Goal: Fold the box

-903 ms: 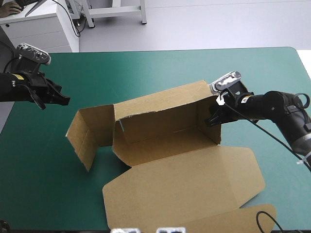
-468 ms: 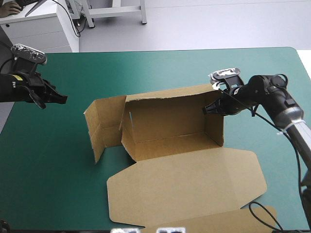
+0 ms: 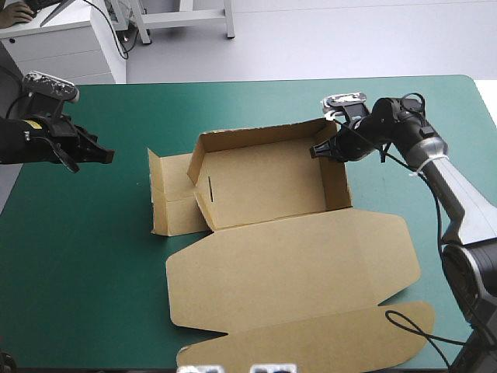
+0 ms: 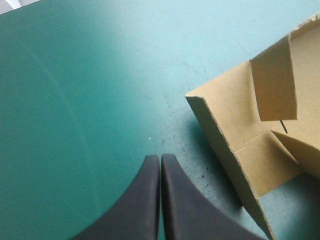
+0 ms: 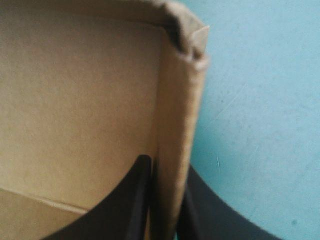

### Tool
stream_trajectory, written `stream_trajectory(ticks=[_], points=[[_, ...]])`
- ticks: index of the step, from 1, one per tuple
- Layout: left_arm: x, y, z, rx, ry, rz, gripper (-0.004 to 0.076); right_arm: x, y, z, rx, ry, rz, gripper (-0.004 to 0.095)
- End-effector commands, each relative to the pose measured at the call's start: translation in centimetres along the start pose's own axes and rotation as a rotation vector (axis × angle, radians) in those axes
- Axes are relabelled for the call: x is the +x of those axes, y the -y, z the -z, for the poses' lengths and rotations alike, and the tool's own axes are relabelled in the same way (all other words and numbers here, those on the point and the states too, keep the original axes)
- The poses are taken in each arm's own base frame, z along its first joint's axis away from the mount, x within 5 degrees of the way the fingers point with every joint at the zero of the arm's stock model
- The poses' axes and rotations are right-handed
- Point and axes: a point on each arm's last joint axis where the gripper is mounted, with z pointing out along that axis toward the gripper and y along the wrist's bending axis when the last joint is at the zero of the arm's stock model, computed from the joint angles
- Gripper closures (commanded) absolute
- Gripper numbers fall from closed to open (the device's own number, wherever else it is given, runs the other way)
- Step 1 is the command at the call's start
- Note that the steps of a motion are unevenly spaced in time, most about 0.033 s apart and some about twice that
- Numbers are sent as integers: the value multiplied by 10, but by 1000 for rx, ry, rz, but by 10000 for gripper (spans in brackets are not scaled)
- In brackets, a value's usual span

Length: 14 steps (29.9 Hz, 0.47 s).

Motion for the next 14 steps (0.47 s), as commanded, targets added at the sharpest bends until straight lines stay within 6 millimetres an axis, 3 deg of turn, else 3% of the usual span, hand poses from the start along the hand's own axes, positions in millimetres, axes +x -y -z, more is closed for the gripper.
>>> stream_trajectory(ticks=[1, 5, 9, 14], points=[[-9, 4, 17, -10, 107, 10, 731, -8, -3, 32, 17, 11, 56, 540], [-9, 4, 17, -8, 107, 8, 731, -14, -9, 61, 1, -44, 82, 328], [-6, 5, 16, -9, 98, 9, 731, -23, -12, 81, 16, 21, 76, 304], [6, 4, 8, -26, 56, 6, 731, -24, -9, 77, 34, 10, 81, 304]])
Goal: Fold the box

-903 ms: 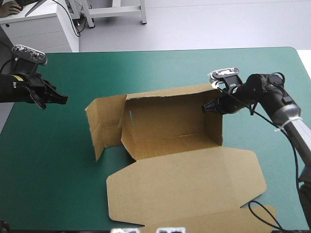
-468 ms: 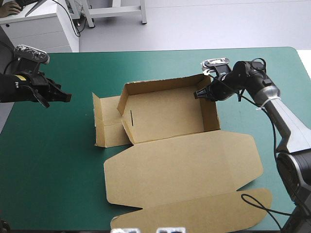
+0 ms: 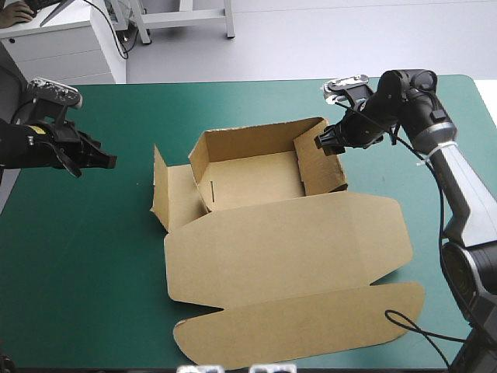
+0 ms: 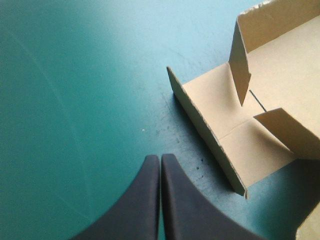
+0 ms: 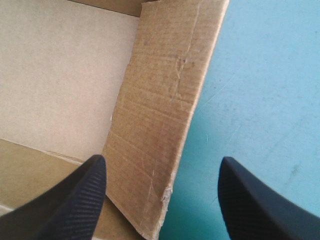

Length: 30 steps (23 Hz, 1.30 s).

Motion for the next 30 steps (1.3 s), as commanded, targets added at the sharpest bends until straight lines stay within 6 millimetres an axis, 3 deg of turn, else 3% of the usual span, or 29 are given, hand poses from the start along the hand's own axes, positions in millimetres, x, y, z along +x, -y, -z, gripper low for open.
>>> stream_trajectory(ticks=[1, 10, 15, 17, 19, 20, 21, 22, 26, 30], points=[[1, 3, 13, -39, 81, -2, 731, -2, -2, 25, 20, 58, 13, 304], [29, 11, -1, -15, 17, 27, 731, -5, 9, -25, 16, -52, -7, 304], [31, 11, -5, -9, 3, 34, 731, -4, 13, -60, -21, -122, -31, 304], [31, 11, -5, -8, 2, 34, 731, -4, 14, -68, -30, -138, -48, 355], [31, 11, -5, -5, 6, 38, 731, -4, 14, -69, -30, -140, -49, 510], [31, 11, -5, -6, 8, 69, 731, -4, 14, -69, -31, -140, -41, 685], [30, 11, -5, -8, 13, 87, 731, -4, 14, -69, -31, -140, -35, 751], [29, 10, -5, -16, 28, 91, 731, -4, 14, -69, -31, -140, -30, 908], [27, 9, -5, -27, 47, 91, 731, -4, 15, -58, -16, -119, -25, 927], [27, 9, -5, -25, 49, 93, 731, -3, 19, -7, -3, -7, -31, 927]])
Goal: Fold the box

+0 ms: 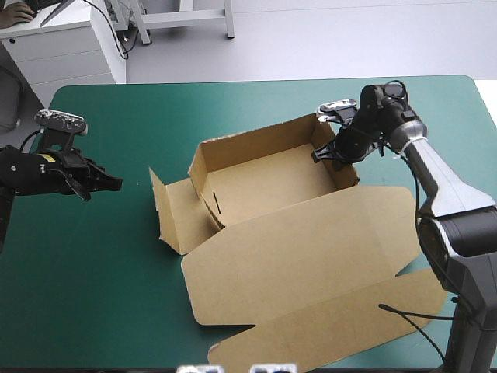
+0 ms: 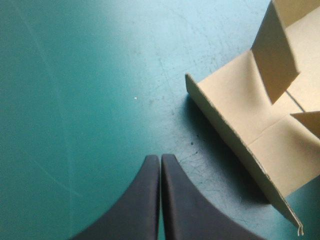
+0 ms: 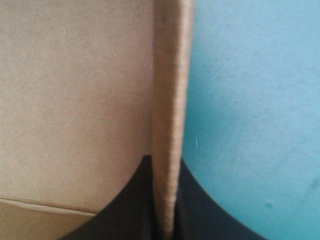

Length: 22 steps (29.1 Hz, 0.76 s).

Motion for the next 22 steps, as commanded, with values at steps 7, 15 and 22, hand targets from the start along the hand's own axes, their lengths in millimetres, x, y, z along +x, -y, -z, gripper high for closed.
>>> stream_trajectory(ticks=[7, 15, 22], points=[[-11, 0, 14, -35, 118, 21, 731, 34, 0, 152, -3, 362, -11, 927], [-16, -9, 15, -127, 169, 92, 731, 61, 6, 202, 54, 482, -30, 927], [-24, -11, -6, -61, 195, 137, 731, 72, 8, 218, 30, 534, -45, 927]])
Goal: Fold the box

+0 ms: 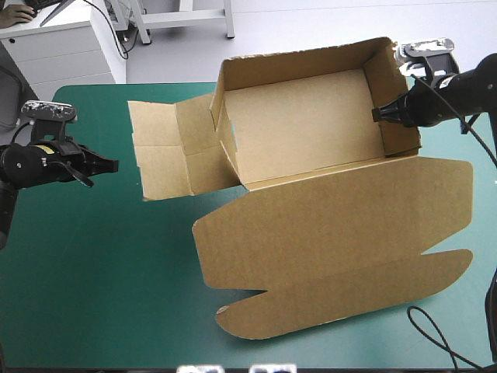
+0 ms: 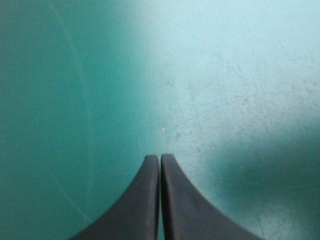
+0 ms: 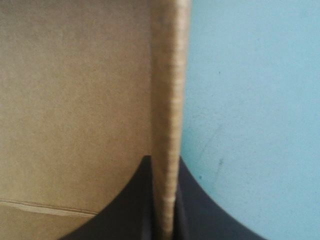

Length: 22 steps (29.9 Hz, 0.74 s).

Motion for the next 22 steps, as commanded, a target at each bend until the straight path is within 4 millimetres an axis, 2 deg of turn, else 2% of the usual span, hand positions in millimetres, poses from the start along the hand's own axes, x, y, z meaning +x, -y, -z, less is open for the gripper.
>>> stream_trajectory(ticks=[1, 6, 13, 17, 22], points=[[-15, 4, -1, 65, 102, 50, 731, -2, -9, 32, -27, 97, 5, 927], [-22, 20, -26, 304, 122, 77, 731, -2, -13, 32, -70, 107, 5, 927], [-25, 42, -48, 664, 135, 46, 731, -5, -19, 33, -141, 134, 2, 927], [-26, 50, -47, 800, 152, 56, 731, -4, -19, 32, -130, 131, 4, 927], [-32, 60, -32, 995, 227, 65, 731, -4, -17, 32, -108, 125, 4, 926]])
